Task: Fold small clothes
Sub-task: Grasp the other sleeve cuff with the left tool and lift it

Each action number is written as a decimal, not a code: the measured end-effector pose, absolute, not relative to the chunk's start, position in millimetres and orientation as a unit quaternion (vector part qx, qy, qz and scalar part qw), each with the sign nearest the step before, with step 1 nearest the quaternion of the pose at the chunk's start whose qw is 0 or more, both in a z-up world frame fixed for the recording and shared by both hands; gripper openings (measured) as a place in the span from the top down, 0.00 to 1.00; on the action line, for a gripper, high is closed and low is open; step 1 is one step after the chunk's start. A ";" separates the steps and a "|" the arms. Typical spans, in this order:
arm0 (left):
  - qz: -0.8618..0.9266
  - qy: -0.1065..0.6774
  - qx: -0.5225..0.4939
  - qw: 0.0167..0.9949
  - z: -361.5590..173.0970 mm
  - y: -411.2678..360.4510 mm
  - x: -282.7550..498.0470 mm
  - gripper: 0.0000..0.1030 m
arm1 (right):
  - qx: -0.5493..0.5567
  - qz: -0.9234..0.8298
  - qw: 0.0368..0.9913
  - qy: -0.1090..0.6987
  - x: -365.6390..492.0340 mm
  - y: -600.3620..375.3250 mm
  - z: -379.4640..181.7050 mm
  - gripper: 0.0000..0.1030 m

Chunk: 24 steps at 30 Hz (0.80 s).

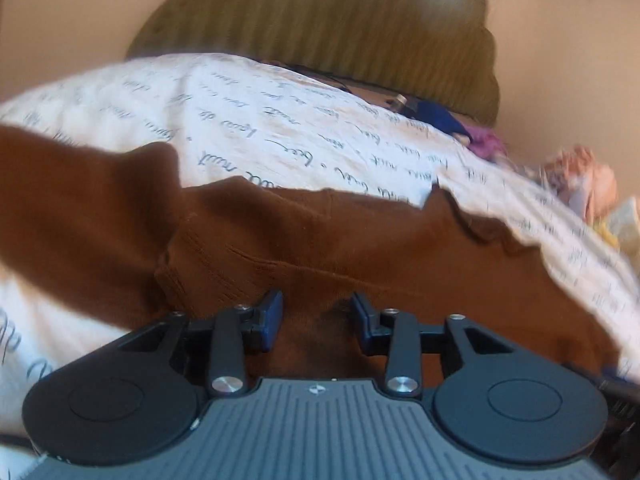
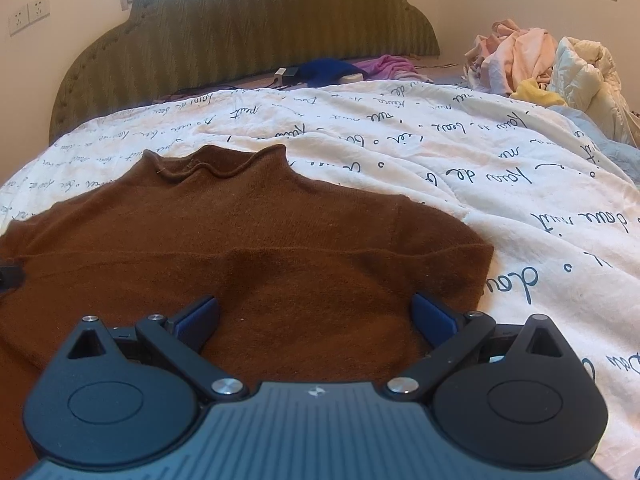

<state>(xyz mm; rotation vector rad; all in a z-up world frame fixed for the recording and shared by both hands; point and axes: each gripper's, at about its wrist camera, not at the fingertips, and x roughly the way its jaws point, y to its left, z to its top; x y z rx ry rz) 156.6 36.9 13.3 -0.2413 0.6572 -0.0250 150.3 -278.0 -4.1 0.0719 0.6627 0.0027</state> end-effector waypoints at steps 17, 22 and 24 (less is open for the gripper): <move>0.245 0.091 -0.478 0.839 63.2 368.5 65.6 0.18 | 0.051 0.007 0.947 0.317 146.4 -282.6 -1.7 0.00; 0.228 0.130 -0.567 0.781 41.6 439.5 96.9 0.21 | 0.055 0.008 0.947 0.315 145.7 -283.9 -1.5 0.00; 0.219 0.139 -0.534 0.805 41.9 433.6 111.5 0.24 | 0.054 0.008 0.947 0.316 145.7 -283.4 -1.2 0.00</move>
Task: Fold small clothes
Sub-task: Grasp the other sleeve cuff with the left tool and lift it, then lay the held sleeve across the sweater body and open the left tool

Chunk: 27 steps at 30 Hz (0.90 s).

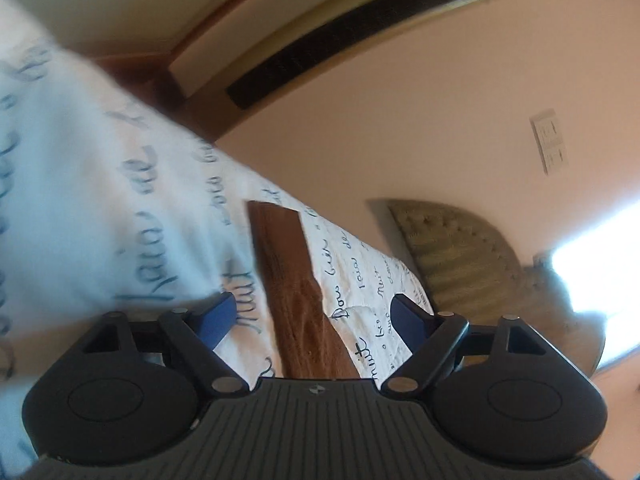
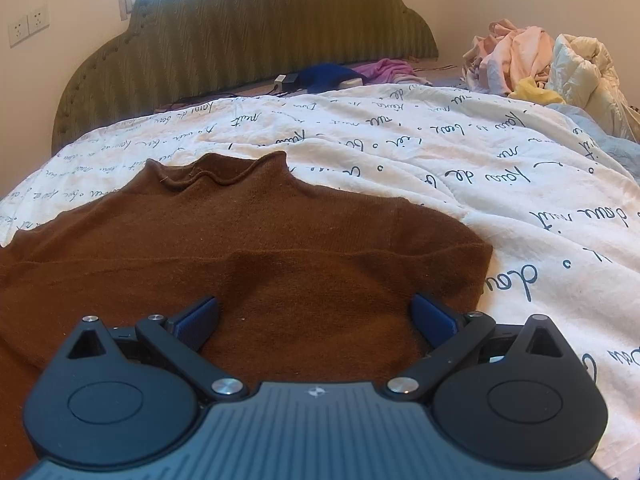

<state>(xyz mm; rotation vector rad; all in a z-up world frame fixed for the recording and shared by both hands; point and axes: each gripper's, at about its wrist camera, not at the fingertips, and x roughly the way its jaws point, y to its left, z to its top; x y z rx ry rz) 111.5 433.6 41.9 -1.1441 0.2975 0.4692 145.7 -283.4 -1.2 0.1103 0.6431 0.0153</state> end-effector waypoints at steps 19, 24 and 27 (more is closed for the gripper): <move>0.133 0.130 -0.232 0.955 118.8 246.8 150.5 0.98 | 0.056 0.006 0.947 0.316 145.8 -282.9 -1.1 0.00; -0.083 0.172 -0.060 0.980 98.4 53.2 144.6 0.98 | 0.067 0.009 0.947 0.314 145.2 -286.2 -0.7 0.00; -0.141 0.246 -0.004 0.959 58.6 -21.3 139.5 0.97 | 0.076 0.011 0.947 0.312 144.5 -288.6 -0.3 0.00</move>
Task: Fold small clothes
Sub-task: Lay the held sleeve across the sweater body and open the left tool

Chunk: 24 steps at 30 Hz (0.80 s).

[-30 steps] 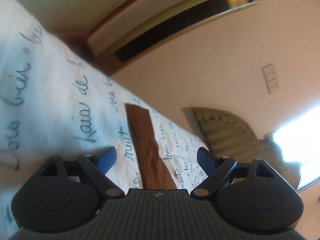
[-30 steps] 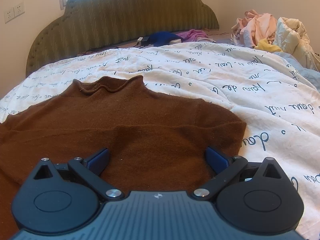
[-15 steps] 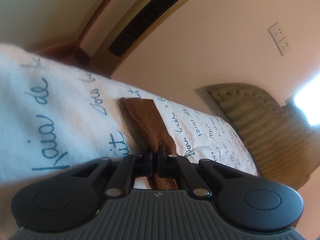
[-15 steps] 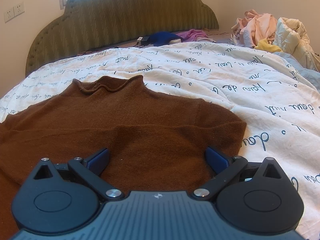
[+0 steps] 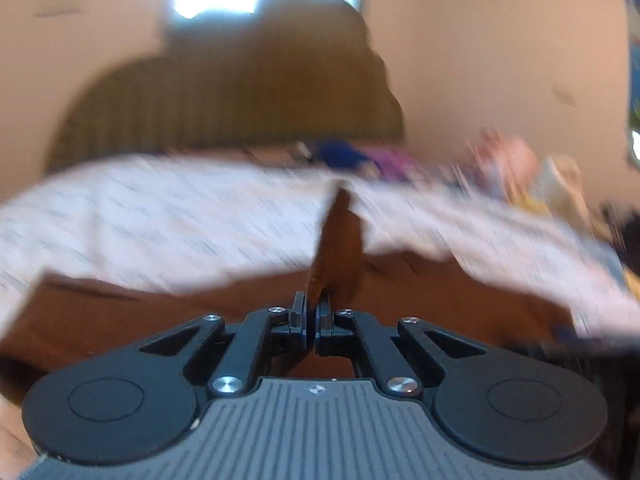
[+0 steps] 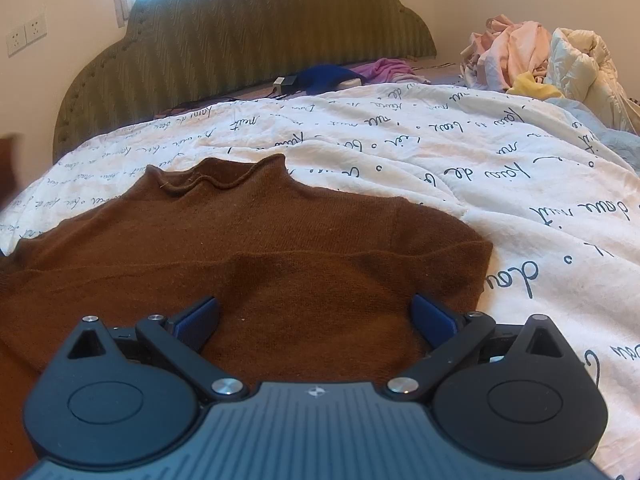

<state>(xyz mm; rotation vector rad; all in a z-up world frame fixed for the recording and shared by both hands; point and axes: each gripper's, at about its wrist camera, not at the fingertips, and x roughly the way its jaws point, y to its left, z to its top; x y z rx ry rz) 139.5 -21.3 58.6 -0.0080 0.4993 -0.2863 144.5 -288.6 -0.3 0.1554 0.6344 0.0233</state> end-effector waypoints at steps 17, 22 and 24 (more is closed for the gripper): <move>-0.148 0.274 -0.159 0.937 36.5 57.1 71.3 0.20 | 0.125 0.031 0.937 0.325 140.1 -288.6 23.4 0.00; -0.146 0.272 -0.210 0.928 38.6 72.0 78.0 0.17 | 0.349 0.195 0.842 0.363 146.4 -271.5 46.3 0.00; -0.150 0.262 -0.203 0.931 41.0 68.5 75.7 0.14 | 0.406 0.209 0.788 0.413 162.8 -259.4 35.4 0.01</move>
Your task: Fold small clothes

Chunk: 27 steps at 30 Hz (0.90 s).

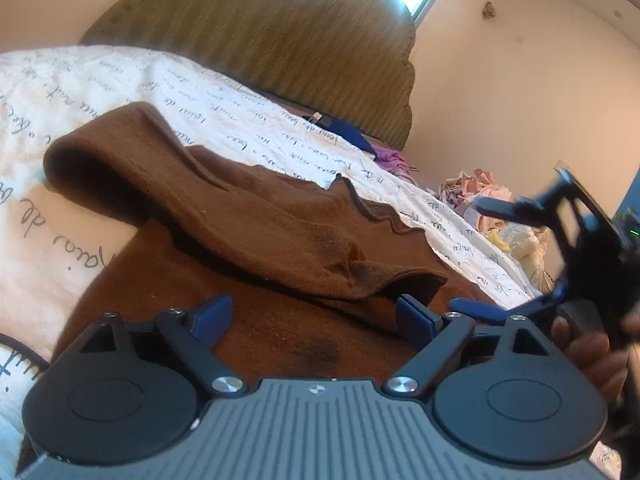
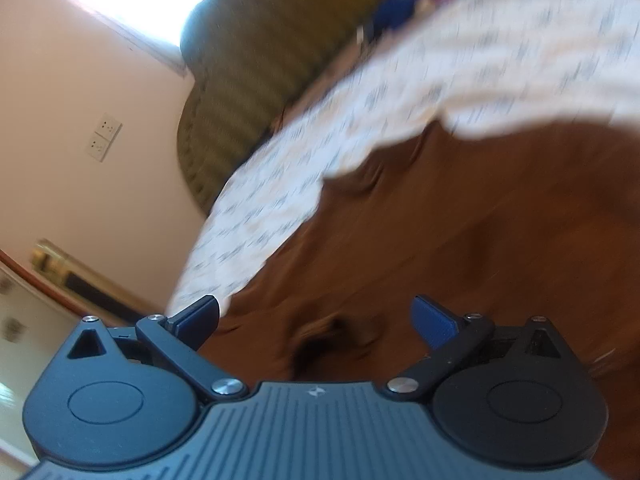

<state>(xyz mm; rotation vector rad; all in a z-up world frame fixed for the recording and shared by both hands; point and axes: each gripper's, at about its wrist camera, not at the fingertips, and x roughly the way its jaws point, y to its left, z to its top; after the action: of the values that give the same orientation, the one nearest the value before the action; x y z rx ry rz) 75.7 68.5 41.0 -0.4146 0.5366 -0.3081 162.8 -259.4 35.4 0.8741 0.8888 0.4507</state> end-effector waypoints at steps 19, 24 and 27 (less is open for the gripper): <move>-0.153 0.261 -0.224 0.926 33.8 73.1 73.8 0.06 | 0.515 0.125 0.702 0.475 188.9 -248.9 -12.3 0.57; -0.153 0.261 -0.224 0.926 33.7 73.1 73.7 0.05 | 0.426 0.131 0.771 0.456 192.2 -248.4 5.7 0.90; -0.153 0.261 -0.224 0.926 33.6 73.3 73.9 0.05 | 0.306 0.150 0.858 0.385 180.6 -247.7 53.6 0.91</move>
<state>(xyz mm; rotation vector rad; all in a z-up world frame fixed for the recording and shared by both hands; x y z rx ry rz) 73.9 73.3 33.6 -0.4584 0.5361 -0.3139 180.6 -247.7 53.6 0.6433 0.8079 0.3152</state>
